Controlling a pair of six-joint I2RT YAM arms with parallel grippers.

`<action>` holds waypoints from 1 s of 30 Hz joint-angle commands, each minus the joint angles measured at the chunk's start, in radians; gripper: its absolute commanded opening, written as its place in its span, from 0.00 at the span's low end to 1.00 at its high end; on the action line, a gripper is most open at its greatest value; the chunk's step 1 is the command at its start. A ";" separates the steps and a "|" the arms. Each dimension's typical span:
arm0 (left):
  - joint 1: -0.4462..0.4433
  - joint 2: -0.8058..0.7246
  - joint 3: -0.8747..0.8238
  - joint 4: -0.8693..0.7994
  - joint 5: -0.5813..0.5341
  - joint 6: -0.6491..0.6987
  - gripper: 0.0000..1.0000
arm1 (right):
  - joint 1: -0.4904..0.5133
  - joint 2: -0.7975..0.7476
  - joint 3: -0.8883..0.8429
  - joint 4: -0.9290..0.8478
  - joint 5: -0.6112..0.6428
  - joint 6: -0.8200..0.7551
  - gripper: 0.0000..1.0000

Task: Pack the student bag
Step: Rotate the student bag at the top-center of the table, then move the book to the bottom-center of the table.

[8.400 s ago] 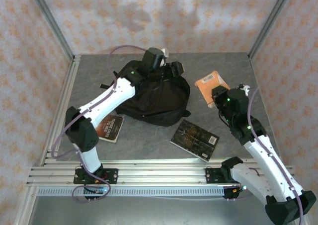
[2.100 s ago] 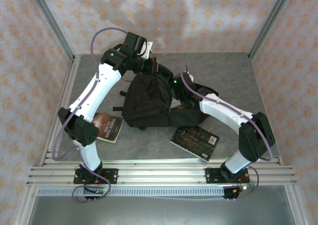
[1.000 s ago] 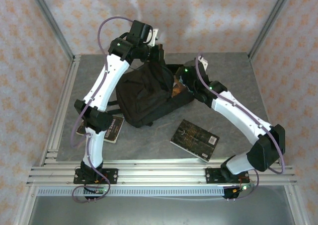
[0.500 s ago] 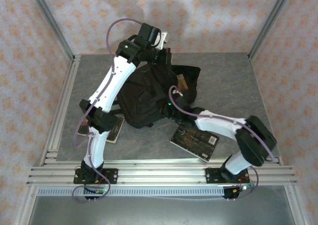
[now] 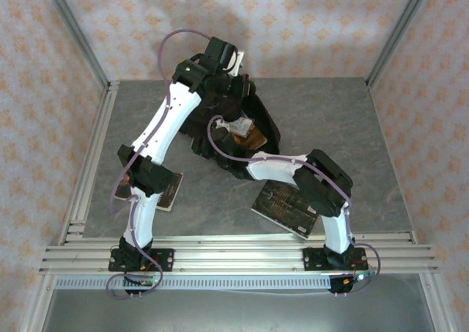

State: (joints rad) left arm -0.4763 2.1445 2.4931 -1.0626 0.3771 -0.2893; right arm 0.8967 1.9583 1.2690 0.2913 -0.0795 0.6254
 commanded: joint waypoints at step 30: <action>-0.343 -0.588 -1.014 0.454 -0.696 -0.086 0.59 | -0.256 -0.840 -0.541 -1.240 0.352 0.343 0.21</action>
State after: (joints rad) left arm -0.8131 1.6112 1.6005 -0.7086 -0.0898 -0.3370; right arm 0.6922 1.1492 0.7750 -0.9024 0.3088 0.8749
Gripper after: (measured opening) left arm 0.585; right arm 0.213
